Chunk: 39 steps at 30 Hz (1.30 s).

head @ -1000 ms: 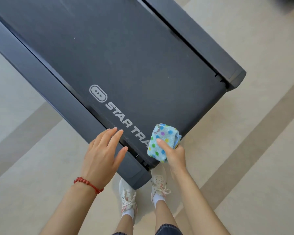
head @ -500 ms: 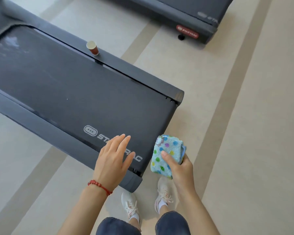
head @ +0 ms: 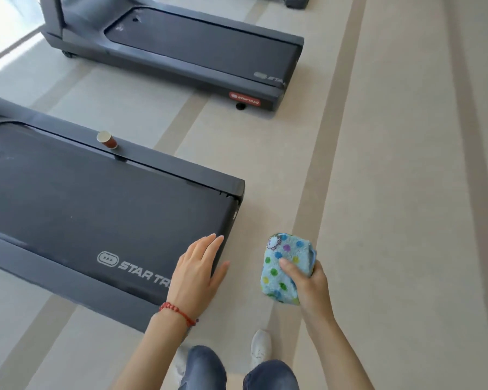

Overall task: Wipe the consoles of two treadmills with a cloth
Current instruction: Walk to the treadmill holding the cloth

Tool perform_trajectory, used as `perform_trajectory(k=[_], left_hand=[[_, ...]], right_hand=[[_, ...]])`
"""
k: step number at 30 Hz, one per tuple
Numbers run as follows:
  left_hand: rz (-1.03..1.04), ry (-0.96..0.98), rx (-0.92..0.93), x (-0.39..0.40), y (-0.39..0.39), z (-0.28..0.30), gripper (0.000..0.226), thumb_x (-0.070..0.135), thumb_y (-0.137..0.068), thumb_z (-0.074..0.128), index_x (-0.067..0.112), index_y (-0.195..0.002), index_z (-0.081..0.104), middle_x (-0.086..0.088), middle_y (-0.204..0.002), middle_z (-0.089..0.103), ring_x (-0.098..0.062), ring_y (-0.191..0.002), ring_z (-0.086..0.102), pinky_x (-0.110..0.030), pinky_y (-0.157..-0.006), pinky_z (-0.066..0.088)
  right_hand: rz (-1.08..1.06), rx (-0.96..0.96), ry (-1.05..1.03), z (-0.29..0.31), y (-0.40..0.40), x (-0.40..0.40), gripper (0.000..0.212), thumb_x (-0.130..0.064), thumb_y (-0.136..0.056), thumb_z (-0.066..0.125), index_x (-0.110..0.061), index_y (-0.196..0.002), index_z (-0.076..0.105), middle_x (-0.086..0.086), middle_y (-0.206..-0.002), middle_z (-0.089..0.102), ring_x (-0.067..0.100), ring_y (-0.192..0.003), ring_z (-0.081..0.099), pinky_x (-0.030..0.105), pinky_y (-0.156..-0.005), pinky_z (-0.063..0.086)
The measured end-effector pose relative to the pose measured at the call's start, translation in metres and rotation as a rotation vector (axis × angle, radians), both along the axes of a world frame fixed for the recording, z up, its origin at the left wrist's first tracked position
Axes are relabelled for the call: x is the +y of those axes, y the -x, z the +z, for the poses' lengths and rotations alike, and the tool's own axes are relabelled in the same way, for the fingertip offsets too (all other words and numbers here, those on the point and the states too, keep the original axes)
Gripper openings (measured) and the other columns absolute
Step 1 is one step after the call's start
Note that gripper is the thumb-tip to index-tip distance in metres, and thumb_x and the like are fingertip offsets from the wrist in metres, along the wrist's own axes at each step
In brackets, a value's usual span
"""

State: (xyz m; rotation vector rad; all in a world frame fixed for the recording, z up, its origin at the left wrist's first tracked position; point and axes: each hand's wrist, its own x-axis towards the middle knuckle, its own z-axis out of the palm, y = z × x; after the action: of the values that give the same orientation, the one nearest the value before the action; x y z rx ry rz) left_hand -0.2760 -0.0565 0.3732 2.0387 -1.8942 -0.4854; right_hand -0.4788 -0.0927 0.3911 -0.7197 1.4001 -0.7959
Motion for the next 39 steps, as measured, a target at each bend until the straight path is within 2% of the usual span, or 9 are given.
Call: perform_trajectory(k=[9,14,16,21,24,27,31,34,39], left_hand=[[0.008,0.015,0.008,-0.042,0.048,0.026,0.069,0.057,-0.096,0.017,0.008,-0.123,0.058,-0.009,-0.119,0.062,-0.03,-0.104,0.061,-0.041,-0.08,0.052],[0.039,0.032,0.02,-0.084,0.039,0.034,0.067,0.057,-0.095,0.021,0.009,-0.124,0.057,-0.009,-0.12,0.061,-0.029,-0.104,0.061,-0.04,-0.08,0.051],[0.058,0.05,0.02,-0.101,0.028,0.035,0.071,0.059,-0.095,0.017,0.008,-0.124,0.057,-0.009,-0.12,0.061,-0.03,-0.104,0.061,-0.041,-0.081,0.051],[0.155,0.058,0.016,-0.143,-0.011,0.041,0.066,0.059,-0.092,0.027,0.01,-0.126,0.056,-0.008,-0.122,0.061,-0.029,-0.107,0.06,-0.04,-0.082,0.05],[0.217,0.072,0.002,-0.164,-0.038,0.047,0.057,0.05,-0.091,0.038,0.008,-0.126,0.056,-0.01,-0.121,0.061,-0.03,-0.107,0.06,-0.042,-0.083,0.05],[0.294,0.085,-0.002,-0.179,-0.064,0.05,0.049,0.041,-0.093,0.044,0.009,-0.13,0.053,-0.009,-0.127,0.057,-0.03,-0.114,0.055,-0.043,-0.089,0.047],[0.417,0.096,-0.009,-0.185,-0.09,0.049,0.055,0.048,-0.093,0.04,0.008,-0.127,0.055,-0.009,-0.124,0.059,-0.028,-0.111,0.057,-0.04,-0.086,0.048],[0.53,0.086,0.001,-0.184,-0.099,0.043,0.059,0.048,-0.089,0.034,0.008,-0.125,0.056,-0.009,-0.121,0.061,-0.028,-0.107,0.059,-0.04,-0.084,0.05],[0.746,0.071,0.004,-0.188,-0.11,0.036,0.06,0.05,-0.089,0.034,0.008,-0.127,0.055,-0.009,-0.123,0.06,-0.027,-0.11,0.058,-0.042,-0.087,0.05]], right_hand=[[-0.008,-0.089,0.029,0.027,0.053,-0.057,0.052,-0.027,-0.057,0.075,-0.015,-0.105,0.06,0.006,-0.1,0.07,0.026,-0.092,0.068,0.045,-0.08,0.056],[0.034,-0.114,0.023,0.033,0.034,-0.094,0.076,-0.037,-0.042,0.083,-0.013,-0.109,0.058,0.008,-0.104,0.07,0.027,-0.091,0.069,0.049,-0.08,0.056],[0.071,-0.076,0.049,0.036,0.022,-0.113,0.075,-0.038,-0.046,0.083,-0.013,-0.111,0.057,0.009,-0.106,0.069,0.025,-0.091,0.069,0.048,-0.079,0.057],[0.14,-0.037,0.096,0.043,-0.018,-0.169,0.05,-0.016,-0.076,0.075,-0.019,-0.117,0.047,0.001,-0.107,0.064,0.013,-0.089,0.067,0.023,-0.059,0.056],[0.187,-0.058,0.125,0.048,-0.047,-0.202,0.064,-0.013,-0.078,0.073,-0.025,-0.129,0.038,-0.002,-0.117,0.059,0.014,-0.097,0.065,0.028,-0.07,0.058],[0.256,-0.068,0.158,0.051,-0.073,-0.229,0.067,-0.012,-0.08,0.071,-0.026,-0.134,0.034,-0.004,-0.119,0.057,0.011,-0.097,0.063,0.02,-0.064,0.056],[0.367,-0.09,0.148,0.051,-0.105,-0.259,0.062,-0.01,-0.083,0.067,-0.027,-0.134,0.035,-0.004,-0.116,0.058,0.008,-0.092,0.063,0.016,-0.057,0.052],[0.487,-0.104,0.129,0.046,-0.127,-0.283,0.074,-0.012,-0.085,0.065,-0.036,-0.14,0.023,-0.017,-0.116,0.051,0.006,-0.096,0.06,0.018,-0.06,0.054],[0.731,-0.149,0.104,0.04,-0.163,-0.329,0.081,-0.015,-0.088,0.061,-0.05,-0.14,0.01,-0.014,-0.124,0.044,0.006,-0.097,0.059,0.025,-0.067,0.057]])
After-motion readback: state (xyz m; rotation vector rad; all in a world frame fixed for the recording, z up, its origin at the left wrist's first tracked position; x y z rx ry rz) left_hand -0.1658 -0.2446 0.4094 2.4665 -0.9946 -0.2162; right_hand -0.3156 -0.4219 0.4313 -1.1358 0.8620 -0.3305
